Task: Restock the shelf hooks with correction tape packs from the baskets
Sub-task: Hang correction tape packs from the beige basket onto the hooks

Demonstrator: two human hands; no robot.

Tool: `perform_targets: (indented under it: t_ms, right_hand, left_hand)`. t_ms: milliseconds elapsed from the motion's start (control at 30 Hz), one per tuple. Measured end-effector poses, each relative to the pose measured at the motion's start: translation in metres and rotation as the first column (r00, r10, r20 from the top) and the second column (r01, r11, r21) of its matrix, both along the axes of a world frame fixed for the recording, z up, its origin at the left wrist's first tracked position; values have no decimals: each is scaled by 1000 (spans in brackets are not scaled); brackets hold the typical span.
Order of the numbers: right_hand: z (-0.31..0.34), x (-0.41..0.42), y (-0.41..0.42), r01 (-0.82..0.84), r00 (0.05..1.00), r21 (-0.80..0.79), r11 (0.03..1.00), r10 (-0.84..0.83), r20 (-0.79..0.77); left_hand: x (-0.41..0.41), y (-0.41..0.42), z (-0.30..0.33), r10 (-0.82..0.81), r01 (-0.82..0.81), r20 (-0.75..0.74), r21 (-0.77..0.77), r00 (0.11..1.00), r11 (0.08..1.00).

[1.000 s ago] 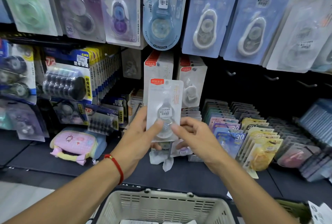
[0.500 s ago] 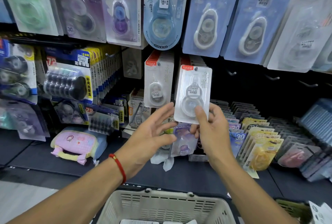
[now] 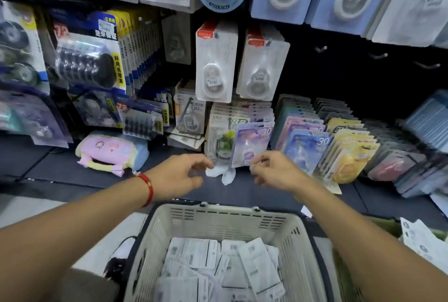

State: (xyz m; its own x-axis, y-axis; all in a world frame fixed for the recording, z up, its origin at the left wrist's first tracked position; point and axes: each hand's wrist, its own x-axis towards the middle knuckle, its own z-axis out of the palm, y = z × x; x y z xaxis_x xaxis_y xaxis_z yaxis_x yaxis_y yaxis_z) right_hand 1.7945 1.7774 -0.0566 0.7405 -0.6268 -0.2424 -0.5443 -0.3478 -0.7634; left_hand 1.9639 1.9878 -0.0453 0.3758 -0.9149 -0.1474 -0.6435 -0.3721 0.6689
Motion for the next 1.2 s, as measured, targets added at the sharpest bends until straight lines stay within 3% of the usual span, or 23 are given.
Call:
perform_targets:
  t_ms: [67, 167, 300, 433, 567, 667, 833, 967, 1067, 1200]
  right_hand:
    - [-23, -9, 12, -137, 977, -42, 990, 128, -170]
    - [-66, -27, 38, -350, 857, -64, 934, 292, -425]
    - [-141, -53, 80, -401, 759, 59, 914, 368, -537]
    - [-200, -62, 132, -335, 752, 239, 911, 412, -514]
    - [-237, -51, 174, -177, 856, 203, 963, 252, -451]
    - [-252, -46, 184, -35, 916, 184, 982, 105, -387]
    - [-239, -39, 165, 160, 970, 300, 940, -93, -226]
    - [-211, -38, 137, 239, 967, 520, 820, -251, -49]
    - [-199, -42, 121, 212, 963, 671, 710, -269, -20]
    - [-203, -51, 124, 143, 950, 883, 448, -313, 5]
  left_hand:
    - [2, 18, -22, -97, 72, 128, 189, 987, 979]
    - [0, 53, -71, -235, 94, 279, 437, 931, 895]
    - [-26, 104, -143, -315, 16, 378, 617, 871, 787]
    - [-69, 129, -185, -187, -129, 461, 571, 867, 810]
    - [-88, 130, -193, -97, -209, 510, 508, 854, 836]
    - [-90, 126, -193, -74, -203, 498, 480, 864, 854]
    - [-93, 117, -201, -125, -63, 367, 461, 922, 885]
    - [-102, 115, -210, -117, 42, 186, 364, 976, 930]
    - [-100, 107, -204, -84, 23, 229, 258, 970, 966]
    - [-92, 99, -195, -26, -31, 353, 155, 935, 988]
